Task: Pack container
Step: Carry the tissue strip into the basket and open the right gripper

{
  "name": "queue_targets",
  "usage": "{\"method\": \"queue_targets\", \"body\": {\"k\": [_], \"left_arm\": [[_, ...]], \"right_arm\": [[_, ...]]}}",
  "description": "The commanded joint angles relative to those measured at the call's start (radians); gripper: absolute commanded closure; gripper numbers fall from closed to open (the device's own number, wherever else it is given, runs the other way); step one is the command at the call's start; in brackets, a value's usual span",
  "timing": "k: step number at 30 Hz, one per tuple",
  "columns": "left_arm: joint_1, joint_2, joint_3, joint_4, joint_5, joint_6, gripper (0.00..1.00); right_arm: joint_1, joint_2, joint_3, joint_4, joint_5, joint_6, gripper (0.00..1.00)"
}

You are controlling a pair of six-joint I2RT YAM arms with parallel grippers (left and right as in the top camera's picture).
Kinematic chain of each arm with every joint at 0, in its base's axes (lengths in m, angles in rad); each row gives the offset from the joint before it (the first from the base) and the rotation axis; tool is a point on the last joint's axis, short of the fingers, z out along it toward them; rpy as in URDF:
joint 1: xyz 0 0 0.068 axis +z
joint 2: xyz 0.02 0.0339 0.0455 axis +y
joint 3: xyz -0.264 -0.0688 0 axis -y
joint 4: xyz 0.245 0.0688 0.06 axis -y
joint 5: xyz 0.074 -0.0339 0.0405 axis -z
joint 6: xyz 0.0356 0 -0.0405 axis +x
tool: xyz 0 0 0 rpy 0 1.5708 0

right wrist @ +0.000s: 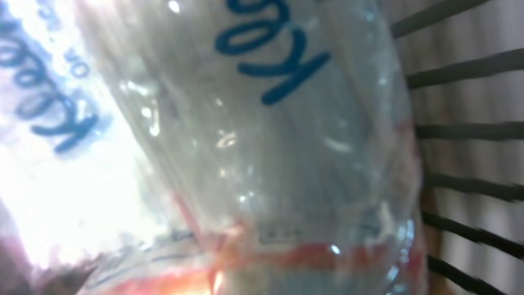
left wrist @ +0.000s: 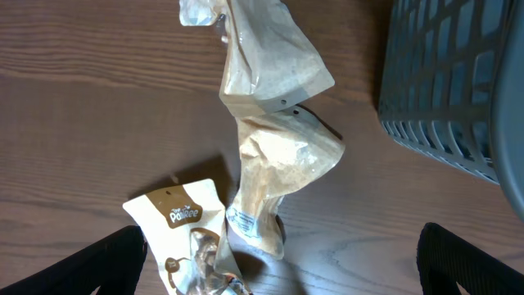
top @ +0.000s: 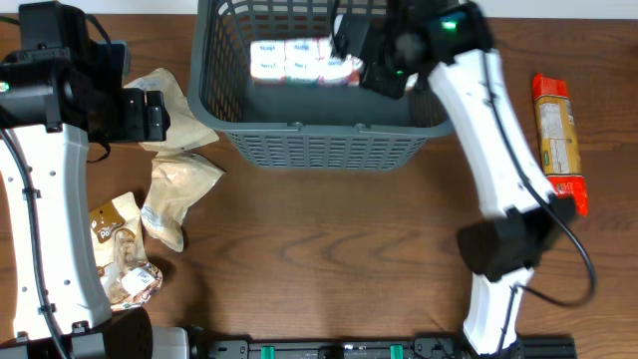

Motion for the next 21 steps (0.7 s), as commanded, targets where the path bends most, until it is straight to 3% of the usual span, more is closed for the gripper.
{"method": "queue_targets", "body": {"k": [1, 4, 6, 7, 8, 9, 21], "left_arm": [[0.002, -0.011, 0.006, -0.002, 0.015, 0.009, 0.06], [0.002, -0.011, 0.006, -0.002, 0.015, 0.009, 0.06], [0.002, -0.010, 0.006, -0.002, 0.015, 0.009, 0.06], [0.002, -0.011, 0.006, -0.002, 0.015, 0.009, 0.06], [0.002, -0.011, 0.006, -0.002, 0.015, 0.009, 0.05], [0.002, -0.010, 0.006, -0.002, 0.015, 0.009, 0.06], [0.002, -0.011, 0.006, -0.002, 0.015, 0.009, 0.06]], "right_arm": [[-0.003, 0.066, 0.016, -0.003, -0.037, -0.014, 0.99], [-0.004, 0.105, 0.016, -0.003, -0.037, 0.007, 0.94], [-0.003, 0.110, 0.016, -0.002, -0.037, 0.031, 0.68], [-0.004, 0.109, 0.016, 0.000, -0.037, 0.040, 0.62], [-0.004, 0.108, 0.017, 0.004, -0.034, 0.047, 0.47], [-0.005, 0.104, 0.017, 0.008, -0.032, 0.050, 0.01], [-0.018, -0.024, 0.025, -0.005, -0.021, 0.051, 0.01]]}}
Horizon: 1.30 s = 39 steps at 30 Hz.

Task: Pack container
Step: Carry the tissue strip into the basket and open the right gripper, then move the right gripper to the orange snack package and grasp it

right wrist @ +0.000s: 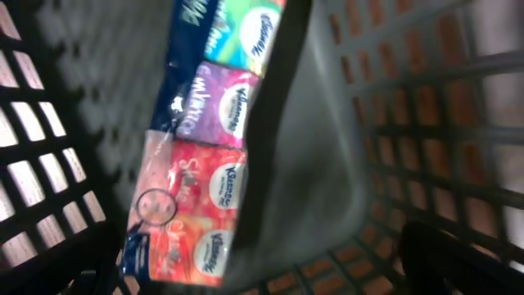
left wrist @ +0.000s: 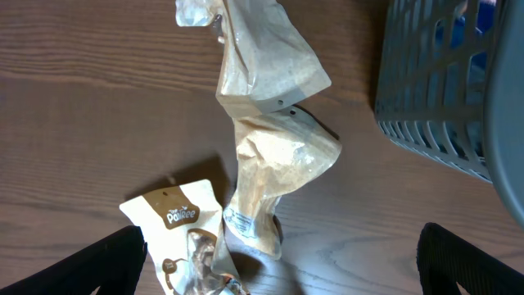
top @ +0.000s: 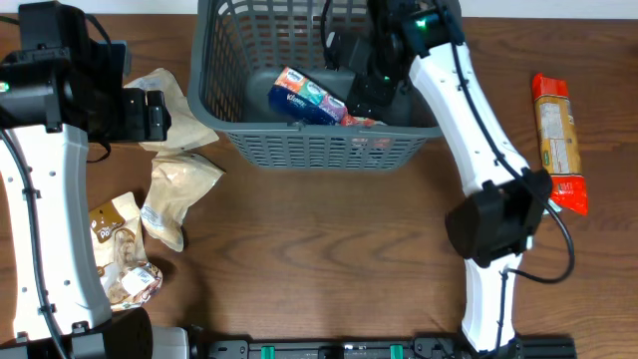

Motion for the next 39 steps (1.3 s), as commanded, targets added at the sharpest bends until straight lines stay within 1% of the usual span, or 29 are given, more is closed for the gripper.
{"method": "queue_targets", "body": {"k": [1, 4, 5, 7, 9, 12, 14, 16, 18, 21, 24, 27, 30, 39], "left_arm": [[0.002, -0.010, 0.006, -0.002, 0.006, 0.010, 0.06], [0.002, -0.010, 0.006, -0.002, 0.006, 0.010, 0.06], [0.002, -0.010, 0.006, -0.002, 0.006, 0.010, 0.06], [0.002, -0.010, 0.006, -0.002, 0.006, 0.010, 0.06], [0.002, -0.010, 0.006, -0.002, 0.006, 0.010, 0.06], [0.002, -0.010, 0.006, -0.002, 0.006, 0.009, 0.06], [0.002, -0.010, 0.006, -0.002, 0.006, 0.009, 0.06], [0.002, -0.010, 0.006, -0.002, 0.006, 0.009, 0.05], [0.002, -0.010, 0.006, -0.002, 0.006, 0.009, 0.06], [0.002, -0.010, 0.006, -0.002, 0.006, 0.009, 0.05], [0.002, -0.010, 0.006, -0.002, 0.006, 0.009, 0.05], [0.002, -0.010, 0.006, -0.002, 0.006, 0.009, 0.05], [0.002, -0.010, 0.006, -0.002, 0.006, 0.009, 0.06], [0.002, -0.010, 0.006, -0.003, 0.006, 0.005, 0.05]], "right_arm": [[-0.016, -0.122, 0.027, -0.009, -0.013, 0.016, 0.01], [-0.035, -0.208, 0.028, -0.008, -0.014, 0.016, 0.01], [-0.054, -0.265, 0.028, 0.006, -0.010, 0.016, 0.01], [-0.090, -0.327, 0.028, 0.039, -0.010, 0.034, 0.01], [-0.149, -0.389, 0.029, 0.097, -0.004, 0.125, 0.01], [-0.277, -0.450, 0.029, 0.148, 0.030, 0.326, 0.01], [-0.378, -0.465, 0.029, 0.122, 0.031, 0.425, 0.01], [-0.483, -0.462, 0.028, 0.043, 0.027, 0.470, 0.01], [-0.578, -0.439, 0.028, -0.053, 0.019, 0.468, 0.01], [-0.695, -0.393, 0.028, -0.146, 0.019, 0.441, 0.01], [-0.792, -0.333, 0.028, -0.200, 0.019, 0.431, 0.01], [-0.859, -0.260, 0.028, -0.217, 0.007, 0.442, 0.01], [-0.890, -0.172, 0.028, -0.217, 0.008, 0.430, 0.01], [-0.888, 0.079, 0.028, -0.192, 0.042, 0.412, 0.01]]}}
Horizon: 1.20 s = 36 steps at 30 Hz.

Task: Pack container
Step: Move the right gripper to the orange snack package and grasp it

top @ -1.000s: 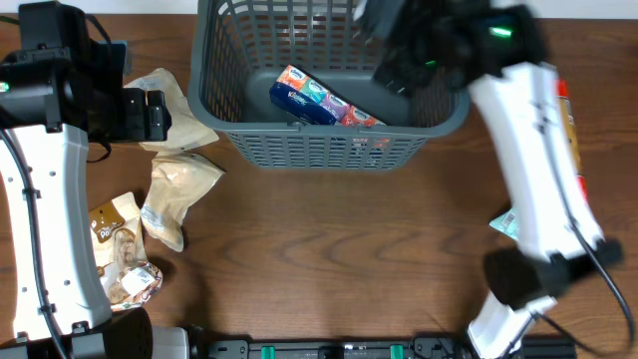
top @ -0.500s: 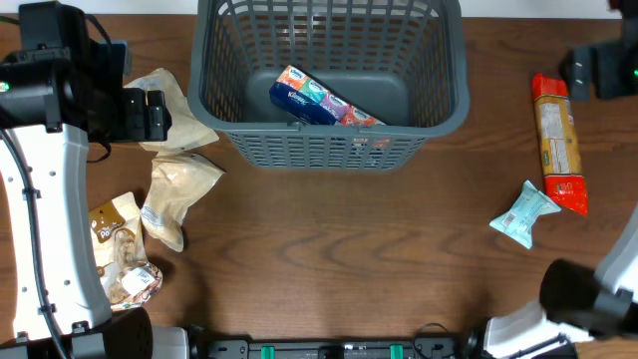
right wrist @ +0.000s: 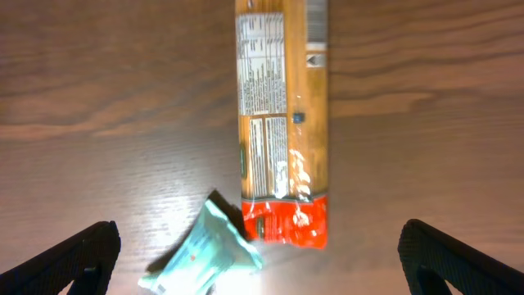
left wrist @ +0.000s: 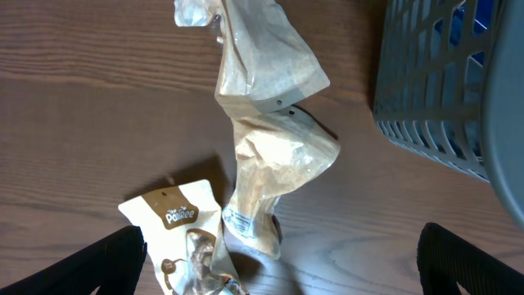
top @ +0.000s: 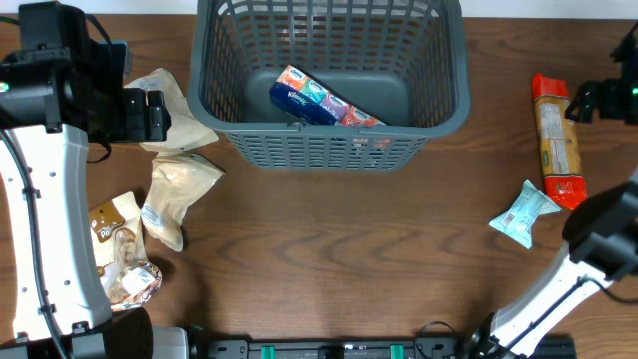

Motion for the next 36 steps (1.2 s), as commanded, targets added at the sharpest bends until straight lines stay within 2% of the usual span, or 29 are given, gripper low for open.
{"method": "queue_targets", "body": {"k": [1, 16, 26, 27, 29, 31, 32, 33, 36], "left_arm": [[0.002, -0.010, 0.006, -0.002, 0.003, 0.005, 0.05], [0.002, -0.010, 0.006, 0.014, 0.003, -0.015, 0.05], [0.002, -0.010, 0.006, 0.013, 0.003, -0.026, 0.05], [0.002, -0.010, 0.006, 0.013, 0.004, -0.026, 0.06], [0.002, -0.010, 0.006, 0.013, 0.003, -0.026, 0.05], [0.002, -0.010, 0.006, 0.012, 0.003, -0.026, 0.05], [0.002, -0.010, 0.006, 0.010, 0.003, -0.026, 0.05], [0.002, -0.010, 0.006, 0.008, 0.003, -0.026, 0.05], [0.002, -0.010, 0.006, 0.003, 0.003, -0.026, 0.06]], "right_arm": [[0.008, 0.100, -0.003, 0.014, 0.037, -0.004, 0.01], [0.009, 0.352, -0.003, 0.056, 0.083, 0.043, 0.01], [0.009, 0.419, -0.003, 0.068, 0.101, 0.090, 0.02], [0.009, 0.420, -0.003, 0.072, 0.101, 0.098, 0.05], [0.010, 0.421, -0.003, 0.078, 0.099, 0.108, 0.22], [0.010, 0.421, -0.003, 0.078, 0.090, 0.113, 0.50], [0.010, 0.421, -0.003, 0.076, 0.080, 0.114, 0.73], [0.010, 0.421, -0.003, 0.073, 0.064, 0.113, 0.82], [0.011, 0.420, -0.003, 0.060, -0.024, 0.113, 0.91]]}}
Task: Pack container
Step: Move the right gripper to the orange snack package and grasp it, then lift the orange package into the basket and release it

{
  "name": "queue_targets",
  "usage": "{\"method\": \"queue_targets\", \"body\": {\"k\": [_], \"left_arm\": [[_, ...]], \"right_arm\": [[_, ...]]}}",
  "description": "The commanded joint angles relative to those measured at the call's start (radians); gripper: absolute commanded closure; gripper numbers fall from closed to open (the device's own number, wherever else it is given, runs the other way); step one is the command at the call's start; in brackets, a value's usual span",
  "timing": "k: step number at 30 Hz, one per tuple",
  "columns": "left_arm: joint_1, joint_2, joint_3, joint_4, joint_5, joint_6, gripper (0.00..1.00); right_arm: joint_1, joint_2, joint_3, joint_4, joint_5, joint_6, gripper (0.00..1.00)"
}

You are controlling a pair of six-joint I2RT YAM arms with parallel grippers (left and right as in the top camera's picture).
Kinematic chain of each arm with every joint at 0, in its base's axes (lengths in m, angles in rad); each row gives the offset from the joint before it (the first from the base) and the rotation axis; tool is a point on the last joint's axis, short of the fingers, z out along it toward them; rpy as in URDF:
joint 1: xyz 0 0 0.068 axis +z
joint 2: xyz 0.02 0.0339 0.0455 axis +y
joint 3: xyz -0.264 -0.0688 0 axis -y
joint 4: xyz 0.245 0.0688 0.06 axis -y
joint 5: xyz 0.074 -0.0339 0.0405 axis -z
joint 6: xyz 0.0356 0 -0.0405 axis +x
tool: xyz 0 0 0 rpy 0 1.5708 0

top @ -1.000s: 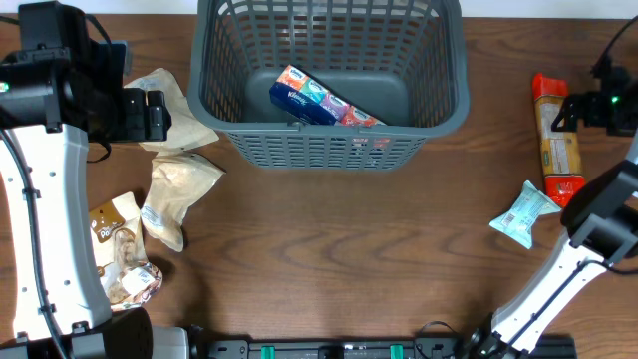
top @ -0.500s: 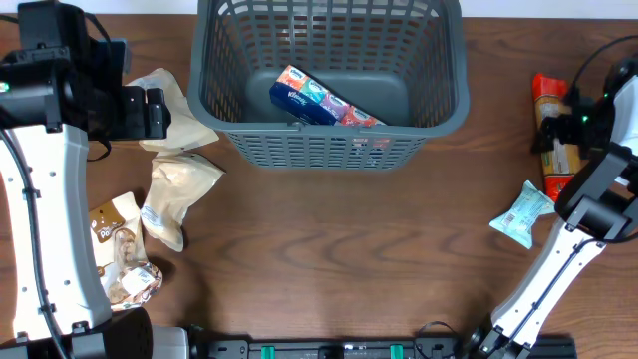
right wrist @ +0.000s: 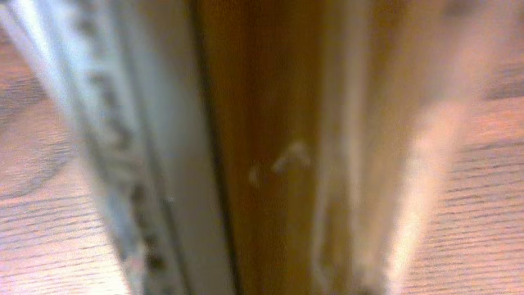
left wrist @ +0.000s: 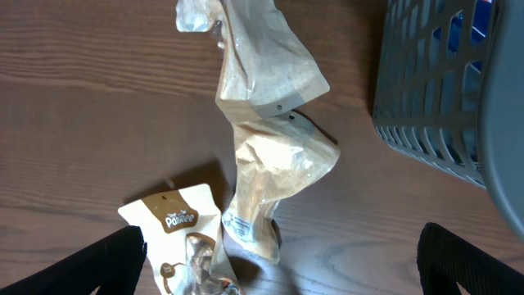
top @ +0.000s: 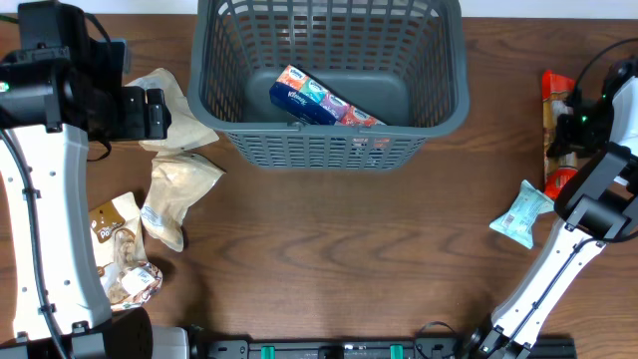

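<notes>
The grey basket (top: 329, 128) stands at the top middle with a tissue pack (top: 319, 100) lying in it. At the far right, an orange pasta pack (top: 553, 95) lies on the table, and my right gripper (top: 573, 125) is down on it. In the right wrist view the blurred pack (right wrist: 270, 147) fills the frame and hides the fingers. My left gripper (left wrist: 278, 274) hangs open above two tan bags (left wrist: 274, 172) and a white snack pouch (left wrist: 176, 229), left of the basket (left wrist: 434, 90).
A teal pouch (top: 521, 212) lies on the table just below the pasta pack. The tan bags (top: 179, 184) and the snack pouch (top: 120, 249) lie along the left side. The right arm's base stands at the lower right.
My right gripper was open well above the pasta pack and is now down on it, with the pack filling its view. The left arm has hardly moved.
My right gripper held the tissue pack over the basket. Then the pack lay in the basket with the gripper beside it. Then the gripper was open high over the pasta pack at the far right, and now it is down on that pack.
</notes>
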Motion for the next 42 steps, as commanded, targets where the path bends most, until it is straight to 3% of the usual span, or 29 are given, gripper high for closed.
{"method": "queue_targets", "body": {"k": [1, 7, 15, 20, 26, 36, 42], "left_arm": [[0.002, -0.010, 0.006, -0.009, 0.003, -0.016, 0.06], [0.002, -0.010, 0.006, -0.010, 0.003, -0.016, 0.05], [0.002, -0.010, 0.006, -0.013, 0.003, -0.016, 0.05], [0.002, -0.010, 0.006, -0.018, 0.003, -0.016, 0.05], [0.002, -0.010, 0.006, -0.020, 0.003, -0.016, 0.05], [0.002, -0.010, 0.006, -0.019, 0.003, -0.016, 0.05], [0.002, -0.010, 0.006, -0.021, 0.003, -0.016, 0.05]], "right_arm": [[0.010, 0.038, -0.013, -0.010, -0.147, 0.014, 0.95], [0.048, -0.034, 0.020, -0.052, -0.262, 0.006, 0.99], [0.158, -0.311, 0.228, -0.050, -0.249, 0.000, 0.99], [0.275, -0.489, 0.343, -0.048, -0.247, -0.116, 0.99], [0.475, -0.646, 0.359, -0.046, -0.229, -0.307, 0.99], [0.787, -0.615, 0.335, -0.179, -0.240, -0.756, 0.99], [0.881, -0.484, 0.324, -0.199, -0.240, -0.857, 0.99]]}}
